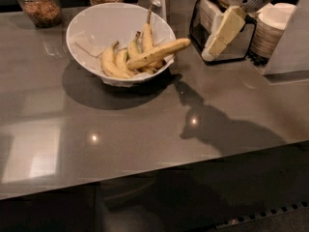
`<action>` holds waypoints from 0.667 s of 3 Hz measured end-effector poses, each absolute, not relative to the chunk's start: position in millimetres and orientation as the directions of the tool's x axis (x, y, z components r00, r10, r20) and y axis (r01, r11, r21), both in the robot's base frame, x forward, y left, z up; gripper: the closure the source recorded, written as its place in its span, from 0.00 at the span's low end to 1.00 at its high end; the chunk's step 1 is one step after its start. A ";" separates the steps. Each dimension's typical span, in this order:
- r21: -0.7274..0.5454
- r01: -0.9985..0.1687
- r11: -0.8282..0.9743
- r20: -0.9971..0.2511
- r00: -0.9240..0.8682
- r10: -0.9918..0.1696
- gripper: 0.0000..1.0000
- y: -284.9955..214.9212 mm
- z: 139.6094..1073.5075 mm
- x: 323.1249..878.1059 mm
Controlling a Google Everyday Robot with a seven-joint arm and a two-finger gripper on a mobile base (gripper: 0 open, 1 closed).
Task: Pick banana from white bowl
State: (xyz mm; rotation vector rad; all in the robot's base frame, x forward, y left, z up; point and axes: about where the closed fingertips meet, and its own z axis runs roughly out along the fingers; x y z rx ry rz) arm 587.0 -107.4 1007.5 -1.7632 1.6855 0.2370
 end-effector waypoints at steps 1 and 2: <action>-0.307 -0.951 0.013 -0.590 0.180 -0.787 0.00 -83.5 1002.1 601.7; -0.294 -0.955 -0.037 -0.601 0.215 -0.769 0.00 -64.2 994.2 608.4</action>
Offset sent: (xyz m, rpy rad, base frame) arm 0.0269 0.0630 -0.0229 0.0468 0.0703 0.1947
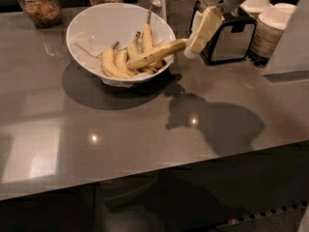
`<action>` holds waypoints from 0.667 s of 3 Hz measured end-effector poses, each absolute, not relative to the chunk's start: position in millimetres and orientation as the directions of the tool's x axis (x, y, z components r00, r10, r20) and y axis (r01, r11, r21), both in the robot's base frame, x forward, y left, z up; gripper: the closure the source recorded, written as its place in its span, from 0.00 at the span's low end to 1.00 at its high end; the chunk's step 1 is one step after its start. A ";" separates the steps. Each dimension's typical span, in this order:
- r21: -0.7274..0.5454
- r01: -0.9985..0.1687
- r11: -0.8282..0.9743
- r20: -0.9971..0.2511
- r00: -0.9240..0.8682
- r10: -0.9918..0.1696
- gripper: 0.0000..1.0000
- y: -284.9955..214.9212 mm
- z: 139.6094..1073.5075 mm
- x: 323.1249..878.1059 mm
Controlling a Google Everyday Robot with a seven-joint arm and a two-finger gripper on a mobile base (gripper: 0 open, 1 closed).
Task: Pick banana from white bowl
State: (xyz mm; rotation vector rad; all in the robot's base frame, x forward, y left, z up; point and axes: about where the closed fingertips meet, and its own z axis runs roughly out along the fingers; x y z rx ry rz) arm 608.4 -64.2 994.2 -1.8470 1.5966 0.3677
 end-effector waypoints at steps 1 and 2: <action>-0.312 -0.947 -0.077 -0.595 0.258 -0.761 0.00 -50.3 985.1 613.6; -0.318 -0.943 -0.101 -0.569 0.275 -0.775 0.00 -40.4 974.5 620.5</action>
Offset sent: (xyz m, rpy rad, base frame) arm 0.0188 0.0307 -0.0300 -0.0746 -0.0393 0.0729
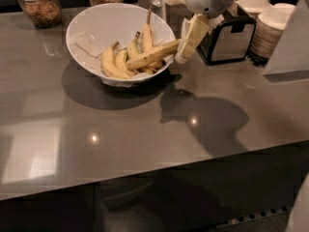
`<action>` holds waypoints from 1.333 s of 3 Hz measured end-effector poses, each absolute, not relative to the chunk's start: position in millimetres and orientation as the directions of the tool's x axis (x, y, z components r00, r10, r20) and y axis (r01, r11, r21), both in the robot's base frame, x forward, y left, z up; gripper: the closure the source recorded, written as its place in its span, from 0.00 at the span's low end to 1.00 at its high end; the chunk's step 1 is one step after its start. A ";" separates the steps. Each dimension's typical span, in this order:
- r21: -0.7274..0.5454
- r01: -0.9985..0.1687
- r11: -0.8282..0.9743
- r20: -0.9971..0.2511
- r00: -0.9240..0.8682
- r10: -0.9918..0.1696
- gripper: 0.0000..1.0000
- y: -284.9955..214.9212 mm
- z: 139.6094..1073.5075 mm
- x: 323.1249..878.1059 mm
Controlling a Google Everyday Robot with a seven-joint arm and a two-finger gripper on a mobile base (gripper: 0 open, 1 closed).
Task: Pick banana from white bowl
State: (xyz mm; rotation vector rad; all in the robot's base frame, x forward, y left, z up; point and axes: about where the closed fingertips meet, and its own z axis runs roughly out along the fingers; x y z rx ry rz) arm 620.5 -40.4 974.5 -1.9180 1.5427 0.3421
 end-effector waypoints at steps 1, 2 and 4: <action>-0.310 -0.942 -0.130 -0.534 0.286 -0.796 0.00 -29.7 963.6 626.6; -0.296 -0.942 -0.158 -0.503 0.294 -0.813 0.00 -19.9 952.6 630.6; -0.271 -0.943 -0.195 -0.468 0.306 -0.829 0.02 -6.0 937.1 633.6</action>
Offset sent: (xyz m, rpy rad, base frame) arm 0.0132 0.0273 -0.0314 -0.1421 0.0219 0.0472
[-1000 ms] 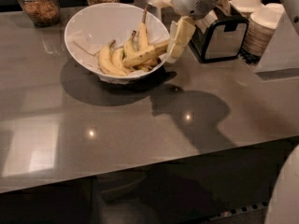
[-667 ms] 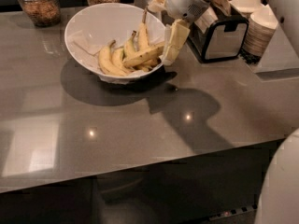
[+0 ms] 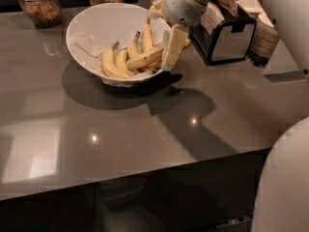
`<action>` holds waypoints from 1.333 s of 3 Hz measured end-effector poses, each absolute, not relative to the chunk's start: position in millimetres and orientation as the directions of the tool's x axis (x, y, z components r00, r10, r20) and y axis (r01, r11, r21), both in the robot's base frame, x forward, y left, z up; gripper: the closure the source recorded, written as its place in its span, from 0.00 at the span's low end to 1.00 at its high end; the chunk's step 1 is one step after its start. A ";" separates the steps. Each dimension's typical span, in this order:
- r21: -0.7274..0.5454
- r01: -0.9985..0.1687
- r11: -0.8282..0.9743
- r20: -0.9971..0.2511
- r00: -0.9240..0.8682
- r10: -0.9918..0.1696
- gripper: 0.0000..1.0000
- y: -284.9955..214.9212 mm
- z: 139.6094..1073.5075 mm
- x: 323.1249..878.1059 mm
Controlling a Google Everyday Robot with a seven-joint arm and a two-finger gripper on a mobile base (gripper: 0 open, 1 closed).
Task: Pick banana from white bowl
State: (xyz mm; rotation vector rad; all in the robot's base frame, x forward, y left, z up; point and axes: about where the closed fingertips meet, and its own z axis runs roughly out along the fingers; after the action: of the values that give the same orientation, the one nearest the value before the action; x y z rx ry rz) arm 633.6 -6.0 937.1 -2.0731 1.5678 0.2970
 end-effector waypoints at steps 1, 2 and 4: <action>-0.261 -0.943 -0.205 -0.459 0.308 -0.833 0.12 -3.9 931.4 634.2; -0.250 -0.944 -0.214 -0.440 0.307 -0.844 0.11 -3.7 922.9 634.7; -0.236 -0.947 -0.219 -0.405 0.300 -0.863 0.38 -5.8 913.4 636.5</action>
Offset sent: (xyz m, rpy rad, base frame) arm -0.0011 -0.0026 -0.0209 -0.0734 0.0234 0.0100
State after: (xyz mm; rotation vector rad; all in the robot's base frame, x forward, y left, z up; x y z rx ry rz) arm 636.5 -5.8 913.4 -2.1403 1.6129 0.2589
